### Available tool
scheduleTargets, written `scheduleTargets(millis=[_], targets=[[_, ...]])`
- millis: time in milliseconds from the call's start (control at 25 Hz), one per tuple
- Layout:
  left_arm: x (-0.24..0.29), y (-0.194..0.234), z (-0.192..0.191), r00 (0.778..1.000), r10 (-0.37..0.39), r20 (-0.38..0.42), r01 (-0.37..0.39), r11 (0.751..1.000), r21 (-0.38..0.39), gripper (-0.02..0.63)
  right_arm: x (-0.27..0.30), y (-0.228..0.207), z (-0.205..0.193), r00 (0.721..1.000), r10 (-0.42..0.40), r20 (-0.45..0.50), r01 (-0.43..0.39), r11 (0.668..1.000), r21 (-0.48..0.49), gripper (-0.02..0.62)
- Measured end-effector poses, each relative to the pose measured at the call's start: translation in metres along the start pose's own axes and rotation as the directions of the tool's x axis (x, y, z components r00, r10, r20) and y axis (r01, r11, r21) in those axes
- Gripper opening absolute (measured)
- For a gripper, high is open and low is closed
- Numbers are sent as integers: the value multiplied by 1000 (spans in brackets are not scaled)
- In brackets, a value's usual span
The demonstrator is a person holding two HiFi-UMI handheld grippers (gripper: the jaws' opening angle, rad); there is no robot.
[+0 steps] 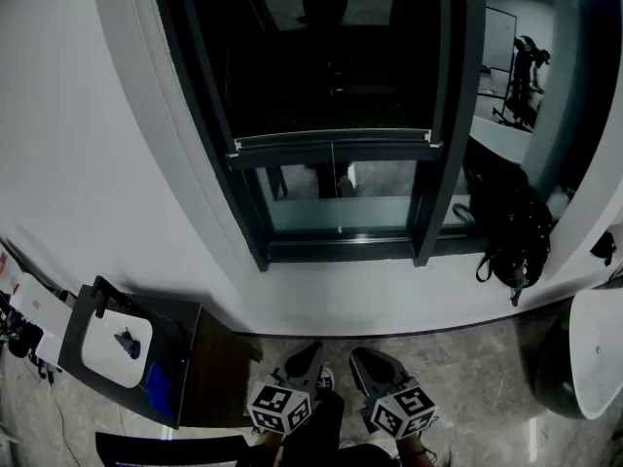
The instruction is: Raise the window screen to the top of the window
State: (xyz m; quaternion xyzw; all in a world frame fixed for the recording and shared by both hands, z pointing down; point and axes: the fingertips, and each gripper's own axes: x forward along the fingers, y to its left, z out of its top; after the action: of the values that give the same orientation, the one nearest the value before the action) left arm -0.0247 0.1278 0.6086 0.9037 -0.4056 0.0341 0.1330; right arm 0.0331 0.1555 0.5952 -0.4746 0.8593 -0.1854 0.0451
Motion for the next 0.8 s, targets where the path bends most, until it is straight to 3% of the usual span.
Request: scheduleTargets(millis=[200, 560, 800], targets=[[53, 53, 20, 1000, -10, 6, 10, 1000, 1, 2, 64, -40, 20, 1000, -25, 2, 25, 999, -28, 37], [169, 153, 89, 997, -72, 17, 71, 997, 33, 2, 199, -90, 84, 999, -38, 35, 40, 998, -58, 31], [214, 191, 98, 994, -112, 3, 112, 994, 19, 2, 235, -125, 94, 994, -110, 25, 111, 993, -42, 29]])
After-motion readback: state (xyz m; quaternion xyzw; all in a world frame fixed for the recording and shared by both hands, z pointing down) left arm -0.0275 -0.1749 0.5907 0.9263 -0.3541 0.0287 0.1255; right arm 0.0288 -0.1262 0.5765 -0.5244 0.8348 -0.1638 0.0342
